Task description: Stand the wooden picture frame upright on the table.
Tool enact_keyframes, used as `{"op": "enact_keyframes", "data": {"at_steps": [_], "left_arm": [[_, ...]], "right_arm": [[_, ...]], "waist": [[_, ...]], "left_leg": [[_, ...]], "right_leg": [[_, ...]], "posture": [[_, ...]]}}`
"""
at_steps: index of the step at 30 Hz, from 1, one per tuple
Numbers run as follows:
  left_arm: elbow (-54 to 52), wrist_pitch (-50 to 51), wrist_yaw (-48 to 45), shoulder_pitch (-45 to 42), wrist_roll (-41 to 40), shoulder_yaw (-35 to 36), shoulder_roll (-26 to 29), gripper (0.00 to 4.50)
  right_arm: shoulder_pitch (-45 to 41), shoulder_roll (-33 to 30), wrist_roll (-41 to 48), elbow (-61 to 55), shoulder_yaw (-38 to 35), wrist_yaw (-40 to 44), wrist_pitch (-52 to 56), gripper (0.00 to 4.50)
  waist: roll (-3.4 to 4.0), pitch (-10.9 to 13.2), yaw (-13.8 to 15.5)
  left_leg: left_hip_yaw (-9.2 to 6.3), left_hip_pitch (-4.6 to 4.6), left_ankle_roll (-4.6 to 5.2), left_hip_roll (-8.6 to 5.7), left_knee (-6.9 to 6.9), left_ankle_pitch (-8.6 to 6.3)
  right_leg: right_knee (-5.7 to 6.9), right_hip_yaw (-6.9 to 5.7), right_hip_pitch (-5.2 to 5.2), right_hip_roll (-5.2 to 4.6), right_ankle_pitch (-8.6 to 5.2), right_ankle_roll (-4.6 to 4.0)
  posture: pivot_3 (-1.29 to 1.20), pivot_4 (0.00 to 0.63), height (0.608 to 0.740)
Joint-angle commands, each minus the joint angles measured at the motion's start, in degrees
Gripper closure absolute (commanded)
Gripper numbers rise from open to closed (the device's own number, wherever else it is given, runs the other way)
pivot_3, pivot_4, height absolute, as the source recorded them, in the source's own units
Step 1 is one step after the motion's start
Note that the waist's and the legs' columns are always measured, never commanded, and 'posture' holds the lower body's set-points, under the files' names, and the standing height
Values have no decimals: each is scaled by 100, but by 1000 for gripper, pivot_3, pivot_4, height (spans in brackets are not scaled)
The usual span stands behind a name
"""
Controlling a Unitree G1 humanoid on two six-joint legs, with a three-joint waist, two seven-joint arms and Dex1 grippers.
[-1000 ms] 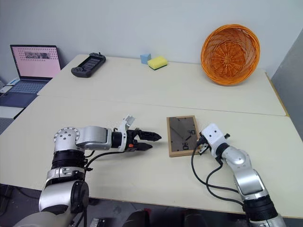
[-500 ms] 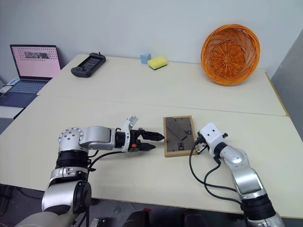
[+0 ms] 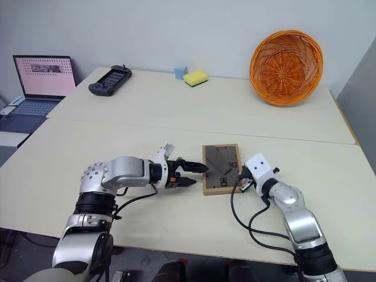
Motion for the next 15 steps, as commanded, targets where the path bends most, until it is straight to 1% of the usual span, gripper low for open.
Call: {"op": "enact_keyframes", "data": {"at_steps": [1, 6, 9, 11, 15], "left_arm": [[-187, -100, 76, 150, -88, -49, -55, 23], [-302, -150, 42, 268, -88, -81, -49, 23], [-175, -75, -84, 219, -88, -66, 98, 23], [-46, -25, -176, 169, -88, -73, 208, 23], [198, 52, -387, 98, -88, -136, 413, 23]], "right_arm": [[-79, 13, 81, -232, -96, -12, 8, 4500], [-101, 84, 127, -273, -130, -54, 100, 4500], [-142, 154, 139, -351, -108, -76, 215, 4500], [-122, 81, 58, -361, -69, -62, 204, 4500], [-11, -145, 11, -212, -265, -44, 181, 4500]], "waist": [[0, 0, 2], [0, 0, 9], [0, 0, 6], [0, 0, -3], [0, 0, -1]], "left_leg": [[1, 0, 0, 0, 0, 0], [2, 0, 0, 0, 0, 0], [2, 0, 0, 0, 0, 0], [2, 1, 0, 1, -1, 0], [2, 1, 0, 0, -1, 0]], "right_leg": [[-1, 0, 0, 0, 0, 0], [-3, 1, 0, 0, 0, 0], [-4, 1, 0, 1, 0, 0], [-4, 1, -1, 2, 0, 0], [-5, 1, -1, 3, 0, 0]], "posture": [[0, 150, 740], [0, 150, 740], [0, 150, 740], [0, 150, 740], [0, 150, 740]]}}
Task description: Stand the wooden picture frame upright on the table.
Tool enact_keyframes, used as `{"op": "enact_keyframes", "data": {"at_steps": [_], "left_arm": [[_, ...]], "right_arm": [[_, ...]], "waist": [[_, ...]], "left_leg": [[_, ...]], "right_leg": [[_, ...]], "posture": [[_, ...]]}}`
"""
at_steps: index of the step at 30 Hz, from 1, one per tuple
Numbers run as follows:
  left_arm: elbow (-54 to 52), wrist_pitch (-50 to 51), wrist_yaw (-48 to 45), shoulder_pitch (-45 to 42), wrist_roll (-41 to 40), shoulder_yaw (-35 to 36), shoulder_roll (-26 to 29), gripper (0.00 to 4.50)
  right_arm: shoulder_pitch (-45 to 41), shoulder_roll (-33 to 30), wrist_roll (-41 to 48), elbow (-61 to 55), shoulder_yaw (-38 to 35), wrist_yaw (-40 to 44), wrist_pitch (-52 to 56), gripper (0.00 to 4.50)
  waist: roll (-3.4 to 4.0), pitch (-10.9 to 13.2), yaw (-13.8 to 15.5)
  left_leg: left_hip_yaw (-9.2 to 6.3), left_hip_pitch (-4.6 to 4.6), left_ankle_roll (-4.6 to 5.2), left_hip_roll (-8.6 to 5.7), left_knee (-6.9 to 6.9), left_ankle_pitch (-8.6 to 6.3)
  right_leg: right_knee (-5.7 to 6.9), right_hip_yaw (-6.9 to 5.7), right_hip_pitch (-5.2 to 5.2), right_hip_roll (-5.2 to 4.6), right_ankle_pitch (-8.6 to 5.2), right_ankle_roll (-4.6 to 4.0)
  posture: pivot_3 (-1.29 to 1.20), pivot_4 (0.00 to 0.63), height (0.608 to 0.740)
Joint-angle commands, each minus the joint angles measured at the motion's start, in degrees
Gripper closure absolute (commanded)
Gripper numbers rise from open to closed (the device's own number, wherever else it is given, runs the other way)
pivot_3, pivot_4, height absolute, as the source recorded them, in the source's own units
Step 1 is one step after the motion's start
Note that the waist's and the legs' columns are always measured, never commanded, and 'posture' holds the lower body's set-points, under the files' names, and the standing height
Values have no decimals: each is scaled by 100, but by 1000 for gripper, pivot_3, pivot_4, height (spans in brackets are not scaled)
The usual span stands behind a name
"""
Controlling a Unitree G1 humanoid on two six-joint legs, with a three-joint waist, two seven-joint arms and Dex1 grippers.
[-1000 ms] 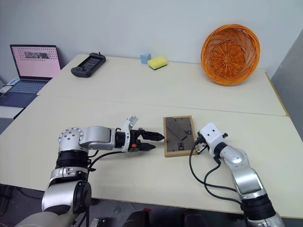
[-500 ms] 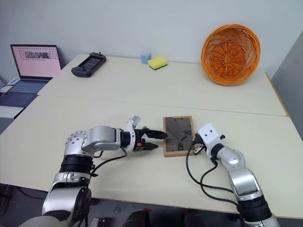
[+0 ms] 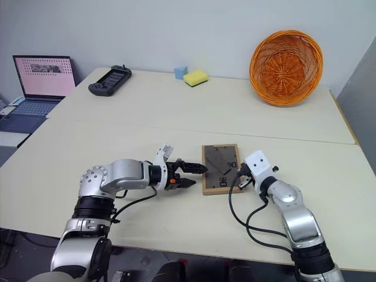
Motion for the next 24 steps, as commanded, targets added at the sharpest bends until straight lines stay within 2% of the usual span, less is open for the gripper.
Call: {"op": "enact_keyframes", "data": {"at_steps": [1, 5, 11, 14, 17, 24], "left_arm": [[262, 85, -194, -25, -39, -79, 220, 23], [406, 152, -501, 76, 55, -171, 412, 23], [501, 264, -1033, 119, 304, -252, 473, 23], [515, 252, -1154, 136, 516, -257, 442, 23], [454, 252, -1201, 137, 581, -268, 398, 23], [441, 226, -1175, 71, 601, -257, 346, 23]], "right_arm": [[56, -215, 22, -82, -286, 1, -50, 4500], [161, -338, 45, -10, -381, 3, 70, 4500], [243, -432, -27, -29, -50, 145, 398, 4500], [171, -145, 284, -335, 26, 206, 723, 4500], [-111, 212, 542, -588, -202, 75, 1040, 4500], [-319, 305, 653, -653, -354, -96, 1253, 4500]], "waist": [[0, 0, 2], [0, 0, -11], [1, 0, -24], [-1, -3, -24], [0, -3, -28], [-1, -4, 13]], "left_leg": [[0, 0, 0, 0, 0, 0], [0, 0, 0, 1, -1, 0], [2, 7, 1, 2, -3, 0], [2, 8, 1, 2, -4, -1], [2, 9, 1, 4, -7, 0], [0, 8, 1, 0, -8, -1]], "right_leg": [[-1, 0, 0, 0, 0, 0], [0, 0, 0, 0, 0, 0], [0, 3, 0, 2, 0, 0], [0, 2, 2, 2, -1, 1], [0, 3, 2, 3, -1, 1], [-5, 0, 5, -1, -1, 1]], "posture": [[0, 150, 740], [0, 150, 740], [0, 150, 740], [0, 150, 740], [0, 150, 740], [0, 150, 740]]}}
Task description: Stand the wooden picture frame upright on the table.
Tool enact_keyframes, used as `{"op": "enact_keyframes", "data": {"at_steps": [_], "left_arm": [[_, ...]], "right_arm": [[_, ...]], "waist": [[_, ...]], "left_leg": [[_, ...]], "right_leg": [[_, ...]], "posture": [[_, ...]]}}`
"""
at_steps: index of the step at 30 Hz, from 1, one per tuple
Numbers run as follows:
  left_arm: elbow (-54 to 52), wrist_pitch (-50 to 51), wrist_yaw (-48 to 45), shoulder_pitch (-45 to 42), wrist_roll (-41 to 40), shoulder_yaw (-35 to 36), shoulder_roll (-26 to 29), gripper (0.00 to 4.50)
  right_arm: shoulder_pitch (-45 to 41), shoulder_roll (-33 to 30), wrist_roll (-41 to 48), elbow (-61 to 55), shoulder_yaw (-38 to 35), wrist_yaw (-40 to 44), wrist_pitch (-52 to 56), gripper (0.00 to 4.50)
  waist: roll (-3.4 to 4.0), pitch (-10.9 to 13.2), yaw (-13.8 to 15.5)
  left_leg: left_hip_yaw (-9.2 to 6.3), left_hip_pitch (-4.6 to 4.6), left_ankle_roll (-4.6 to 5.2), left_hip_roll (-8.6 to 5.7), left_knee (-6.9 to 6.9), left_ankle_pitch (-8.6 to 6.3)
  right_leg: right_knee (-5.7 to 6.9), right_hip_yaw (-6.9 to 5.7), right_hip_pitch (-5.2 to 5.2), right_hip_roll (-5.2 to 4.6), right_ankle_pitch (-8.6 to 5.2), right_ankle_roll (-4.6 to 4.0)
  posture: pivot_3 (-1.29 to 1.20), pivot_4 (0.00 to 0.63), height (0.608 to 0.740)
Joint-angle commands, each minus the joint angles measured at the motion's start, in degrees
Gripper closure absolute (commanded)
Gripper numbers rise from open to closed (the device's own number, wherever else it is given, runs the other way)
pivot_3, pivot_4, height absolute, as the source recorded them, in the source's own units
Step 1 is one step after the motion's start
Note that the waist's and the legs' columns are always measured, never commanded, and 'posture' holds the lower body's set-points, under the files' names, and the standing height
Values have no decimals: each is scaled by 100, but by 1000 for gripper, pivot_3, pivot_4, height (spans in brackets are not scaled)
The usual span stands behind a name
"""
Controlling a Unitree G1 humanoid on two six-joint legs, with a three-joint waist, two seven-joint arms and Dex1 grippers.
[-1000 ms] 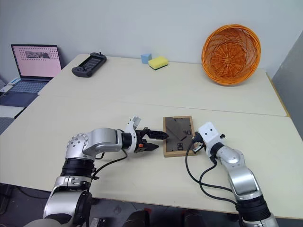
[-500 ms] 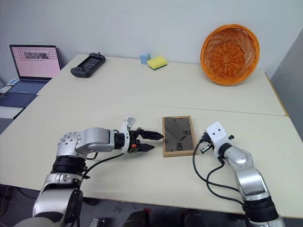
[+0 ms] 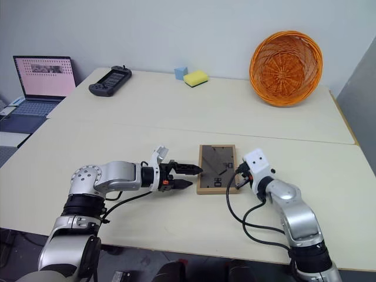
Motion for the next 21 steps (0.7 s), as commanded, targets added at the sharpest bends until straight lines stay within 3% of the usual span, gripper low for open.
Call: {"op": "enact_keyframes", "data": {"at_steps": [1, 12, 21], "left_arm": [[117, -2, 67, 60, 131, -72, -16, 23], [116, -14, 68, 80, 158, -33, -15, 23], [104, -9, 79, 125, 157, -27, -36, 23]], "right_arm": [[-30, 0, 99, -225, -98, -78, 68, 4500], [159, -246, 88, -191, -97, -146, 156, 4500], [70, 198, 323, -55, 101, -193, 258, 4500]], "waist": [[0, 0, 1], [0, 0, 0], [0, 0, -12]], "left_leg": [[0, 0, 0, 0, -1, 0], [2, 0, 3, 0, -1, -2], [2, 0, 18, 1, -3, -10]], "right_leg": [[0, 1, 0, 0, 0, 0], [-3, 2, -2, 0, 0, 1], [-4, 2, -2, 1, -1, 2]], "posture": [[0, 150, 740], [0, 150, 740], [0, 150, 740]]}}
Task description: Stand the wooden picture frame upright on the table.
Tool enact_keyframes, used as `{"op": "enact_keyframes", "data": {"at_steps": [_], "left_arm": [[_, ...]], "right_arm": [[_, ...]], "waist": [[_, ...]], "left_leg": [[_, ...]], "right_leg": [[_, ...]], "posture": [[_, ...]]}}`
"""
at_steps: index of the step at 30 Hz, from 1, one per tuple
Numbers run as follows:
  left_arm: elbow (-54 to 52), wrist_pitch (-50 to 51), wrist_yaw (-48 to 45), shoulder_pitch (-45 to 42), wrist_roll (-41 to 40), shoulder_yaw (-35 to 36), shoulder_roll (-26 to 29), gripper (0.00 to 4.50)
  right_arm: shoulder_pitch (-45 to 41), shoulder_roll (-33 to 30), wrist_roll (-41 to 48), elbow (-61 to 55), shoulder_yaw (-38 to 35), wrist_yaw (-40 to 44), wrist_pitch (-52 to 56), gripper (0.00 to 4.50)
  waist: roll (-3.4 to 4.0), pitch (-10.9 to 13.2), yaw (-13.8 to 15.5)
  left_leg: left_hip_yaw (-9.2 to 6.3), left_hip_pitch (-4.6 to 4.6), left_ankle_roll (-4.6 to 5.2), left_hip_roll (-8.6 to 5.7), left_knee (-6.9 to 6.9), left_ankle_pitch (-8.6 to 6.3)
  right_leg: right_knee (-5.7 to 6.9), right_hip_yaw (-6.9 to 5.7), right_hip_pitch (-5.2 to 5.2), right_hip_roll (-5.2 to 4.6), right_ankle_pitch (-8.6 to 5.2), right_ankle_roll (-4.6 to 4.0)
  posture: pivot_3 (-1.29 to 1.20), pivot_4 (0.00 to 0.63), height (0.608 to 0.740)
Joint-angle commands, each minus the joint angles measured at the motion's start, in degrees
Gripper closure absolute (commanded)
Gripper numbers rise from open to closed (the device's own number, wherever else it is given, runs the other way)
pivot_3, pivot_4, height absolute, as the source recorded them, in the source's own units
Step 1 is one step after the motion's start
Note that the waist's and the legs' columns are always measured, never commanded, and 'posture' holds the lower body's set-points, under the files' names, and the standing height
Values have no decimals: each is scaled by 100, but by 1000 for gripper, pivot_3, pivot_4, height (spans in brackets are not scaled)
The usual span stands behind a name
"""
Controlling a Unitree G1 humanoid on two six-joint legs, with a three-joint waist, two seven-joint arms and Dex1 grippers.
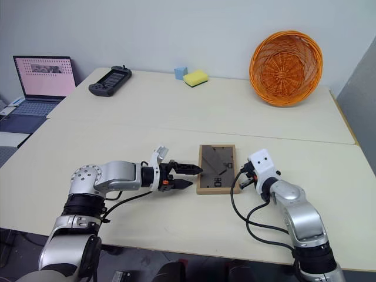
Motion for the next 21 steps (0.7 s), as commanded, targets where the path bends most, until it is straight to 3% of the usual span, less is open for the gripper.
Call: {"op": "enact_keyframes", "data": {"at_steps": [1, 21], "left_arm": [[80, 4, 79, 130, 113, -73, -11, 23], [-5, -73, 242, 67, -66, -66, 6, 23]], "right_arm": [[-100, 192, 215, -81, 55, 8, 97, 4500], [-764, 1000, 319, 308, 337, -188, 256, 4500]], "waist": [[0, 0, 0], [0, 0, -16]], "left_leg": [[-1, 0, 0, 0, 0, 0], [-2, 0, 1, 2, -4, 0]], "right_leg": [[-1, 0, 0, 0, 0, 0], [-2, -1, -3, 1, 0, 0]], "posture": [[0, 150, 740], [0, 150, 740]]}}
